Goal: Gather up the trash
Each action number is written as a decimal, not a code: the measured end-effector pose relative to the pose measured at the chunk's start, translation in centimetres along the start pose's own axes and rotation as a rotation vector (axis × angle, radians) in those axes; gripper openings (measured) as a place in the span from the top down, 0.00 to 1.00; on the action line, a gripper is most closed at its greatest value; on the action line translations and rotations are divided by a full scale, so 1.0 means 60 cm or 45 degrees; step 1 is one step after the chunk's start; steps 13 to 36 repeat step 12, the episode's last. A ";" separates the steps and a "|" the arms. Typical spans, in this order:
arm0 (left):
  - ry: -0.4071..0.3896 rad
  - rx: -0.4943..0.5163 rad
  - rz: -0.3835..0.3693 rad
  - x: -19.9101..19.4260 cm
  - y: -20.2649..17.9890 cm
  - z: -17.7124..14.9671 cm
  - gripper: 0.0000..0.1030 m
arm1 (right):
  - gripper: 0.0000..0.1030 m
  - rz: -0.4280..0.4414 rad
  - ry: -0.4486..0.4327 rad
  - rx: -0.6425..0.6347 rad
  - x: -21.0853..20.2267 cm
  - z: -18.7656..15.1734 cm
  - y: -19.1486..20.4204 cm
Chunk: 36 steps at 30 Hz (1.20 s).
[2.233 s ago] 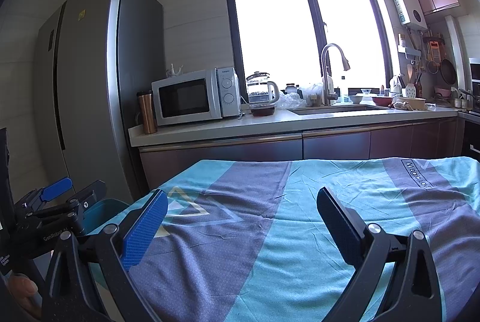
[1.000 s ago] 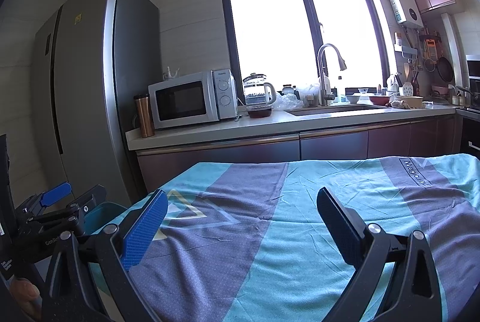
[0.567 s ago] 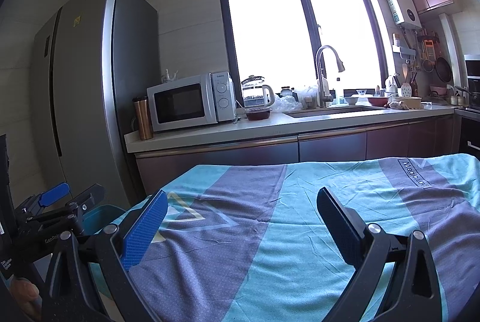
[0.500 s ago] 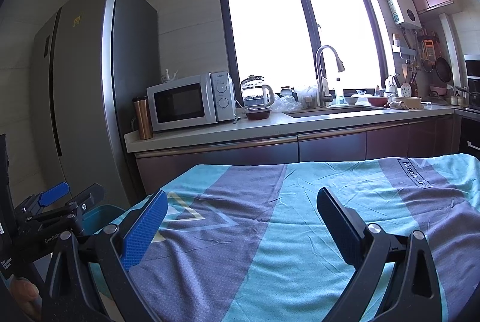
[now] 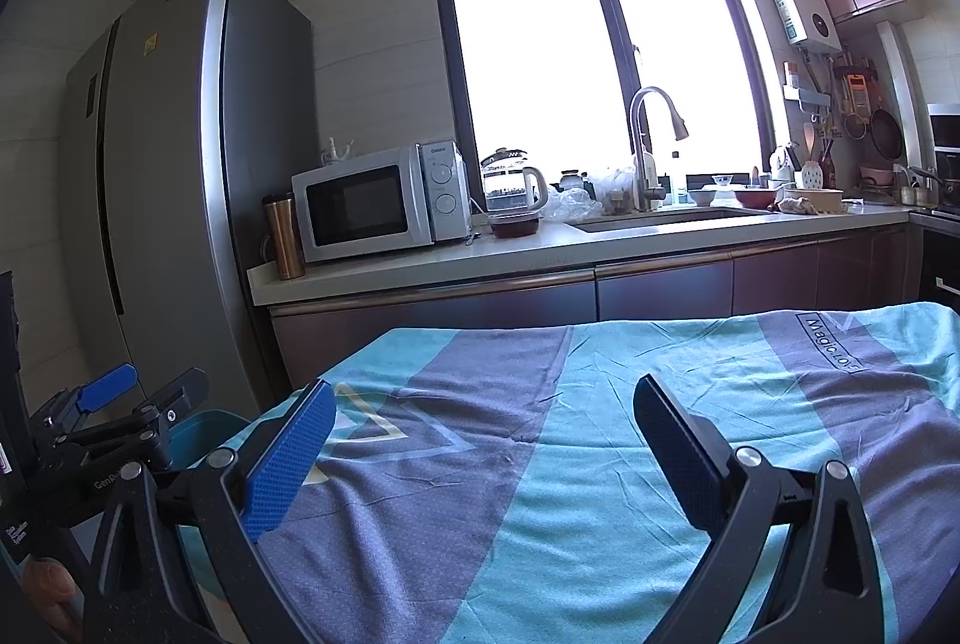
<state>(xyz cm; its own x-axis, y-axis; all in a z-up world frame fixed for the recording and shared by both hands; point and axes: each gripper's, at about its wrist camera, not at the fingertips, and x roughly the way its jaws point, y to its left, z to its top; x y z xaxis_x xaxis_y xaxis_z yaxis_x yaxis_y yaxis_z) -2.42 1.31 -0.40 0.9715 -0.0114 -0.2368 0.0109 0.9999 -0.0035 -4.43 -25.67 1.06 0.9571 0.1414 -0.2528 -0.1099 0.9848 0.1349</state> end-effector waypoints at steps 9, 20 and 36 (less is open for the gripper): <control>0.101 0.001 -0.043 0.033 -0.009 -0.001 0.05 | 0.07 -0.028 0.037 0.015 0.016 0.000 -0.025; 0.187 -0.023 -0.094 0.067 -0.010 0.000 0.05 | 0.07 -0.066 0.081 0.028 0.029 0.002 -0.050; 0.187 -0.023 -0.094 0.067 -0.010 0.000 0.05 | 0.07 -0.066 0.081 0.028 0.029 0.002 -0.050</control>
